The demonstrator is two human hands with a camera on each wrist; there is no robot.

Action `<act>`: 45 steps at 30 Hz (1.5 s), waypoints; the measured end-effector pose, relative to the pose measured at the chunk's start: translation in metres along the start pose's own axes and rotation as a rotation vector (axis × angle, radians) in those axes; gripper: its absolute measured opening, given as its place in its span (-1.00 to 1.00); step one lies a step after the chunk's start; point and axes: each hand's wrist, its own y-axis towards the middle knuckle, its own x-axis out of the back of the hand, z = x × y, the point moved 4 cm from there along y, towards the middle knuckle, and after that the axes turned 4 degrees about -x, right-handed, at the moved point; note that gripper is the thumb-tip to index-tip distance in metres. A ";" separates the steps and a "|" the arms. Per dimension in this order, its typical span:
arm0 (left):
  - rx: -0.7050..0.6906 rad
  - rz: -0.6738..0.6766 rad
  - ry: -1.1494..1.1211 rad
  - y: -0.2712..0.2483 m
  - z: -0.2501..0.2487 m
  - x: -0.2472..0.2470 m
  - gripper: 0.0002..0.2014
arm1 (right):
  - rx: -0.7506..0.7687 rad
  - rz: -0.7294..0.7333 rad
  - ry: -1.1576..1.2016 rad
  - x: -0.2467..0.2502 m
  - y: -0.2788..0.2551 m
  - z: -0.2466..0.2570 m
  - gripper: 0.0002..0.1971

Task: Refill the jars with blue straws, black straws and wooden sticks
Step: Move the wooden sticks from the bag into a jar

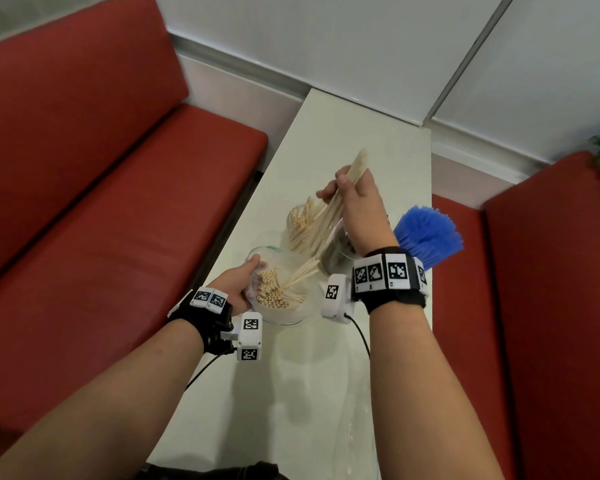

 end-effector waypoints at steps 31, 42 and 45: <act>0.053 -0.026 -0.062 0.022 -0.009 0.007 -0.72 | 0.176 -0.050 -0.616 -0.040 0.067 -0.066 -0.67; 0.051 -0.010 -0.020 0.012 -0.008 0.006 -0.70 | 0.078 0.078 -1.170 -0.052 0.057 -0.117 -0.40; 0.040 -0.023 0.003 0.012 -0.009 0.007 -0.70 | -0.025 0.127 -1.216 -0.052 0.055 -0.127 -0.32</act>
